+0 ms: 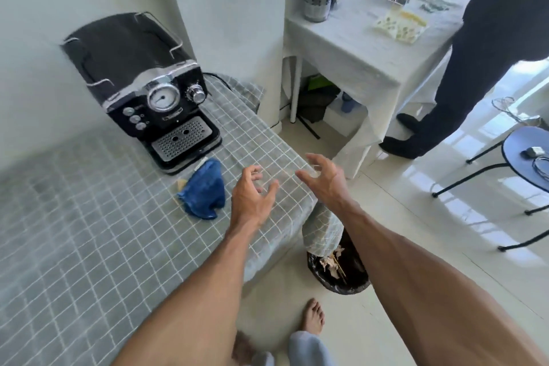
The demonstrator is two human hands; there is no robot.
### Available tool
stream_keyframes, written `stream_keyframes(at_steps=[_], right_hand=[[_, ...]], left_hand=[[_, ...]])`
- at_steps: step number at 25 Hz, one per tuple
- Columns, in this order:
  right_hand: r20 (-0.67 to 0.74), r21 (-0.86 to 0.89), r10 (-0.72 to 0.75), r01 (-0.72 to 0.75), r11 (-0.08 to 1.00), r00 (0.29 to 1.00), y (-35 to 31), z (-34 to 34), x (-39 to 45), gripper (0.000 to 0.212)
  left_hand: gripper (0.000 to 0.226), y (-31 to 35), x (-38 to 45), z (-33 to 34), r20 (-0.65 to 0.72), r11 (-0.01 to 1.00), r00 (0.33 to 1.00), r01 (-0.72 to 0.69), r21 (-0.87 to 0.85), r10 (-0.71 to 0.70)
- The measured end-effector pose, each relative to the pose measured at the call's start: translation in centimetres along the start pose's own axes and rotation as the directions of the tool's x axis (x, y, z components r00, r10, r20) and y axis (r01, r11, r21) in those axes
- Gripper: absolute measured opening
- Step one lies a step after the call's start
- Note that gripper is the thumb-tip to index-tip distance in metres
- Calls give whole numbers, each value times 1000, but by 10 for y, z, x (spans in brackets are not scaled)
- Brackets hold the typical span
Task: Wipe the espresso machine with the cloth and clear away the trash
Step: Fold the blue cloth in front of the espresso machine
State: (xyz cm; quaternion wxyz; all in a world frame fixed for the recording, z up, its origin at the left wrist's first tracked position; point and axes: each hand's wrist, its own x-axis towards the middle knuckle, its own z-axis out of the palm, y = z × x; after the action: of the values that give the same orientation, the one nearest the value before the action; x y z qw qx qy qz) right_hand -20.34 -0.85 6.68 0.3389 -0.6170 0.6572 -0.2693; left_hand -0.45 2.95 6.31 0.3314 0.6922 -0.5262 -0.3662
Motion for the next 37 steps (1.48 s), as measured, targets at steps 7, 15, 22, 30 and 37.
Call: stream_keyframes(at_steps=[7, 15, 22, 30, 37], right_hand=[[228, -132, -169, 203, 970, 959, -94, 91, 15, 54], [444, -168, -206, 306, 937, 872, -125, 153, 58, 52], [551, -271, -42, 227, 936, 834, -113, 189, 107, 59], [607, -180, 127, -20, 983, 784, -109, 196, 126, 26], [656, -141, -73, 217, 966, 751, -122, 165, 109, 27]], left_hand=[[51, -68, -4, -112, -187, 989, 971, 145, -23, -147], [55, -112, 0, -137, -307, 950, 904, 311, -4, -298], [61, -117, 30, -117, -239, 890, 872, 452, 58, -427], [28, -117, 40, -110, -126, 849, 843, 528, 18, -522], [33, -102, 33, -120, -137, 855, 862, 440, -276, -488]])
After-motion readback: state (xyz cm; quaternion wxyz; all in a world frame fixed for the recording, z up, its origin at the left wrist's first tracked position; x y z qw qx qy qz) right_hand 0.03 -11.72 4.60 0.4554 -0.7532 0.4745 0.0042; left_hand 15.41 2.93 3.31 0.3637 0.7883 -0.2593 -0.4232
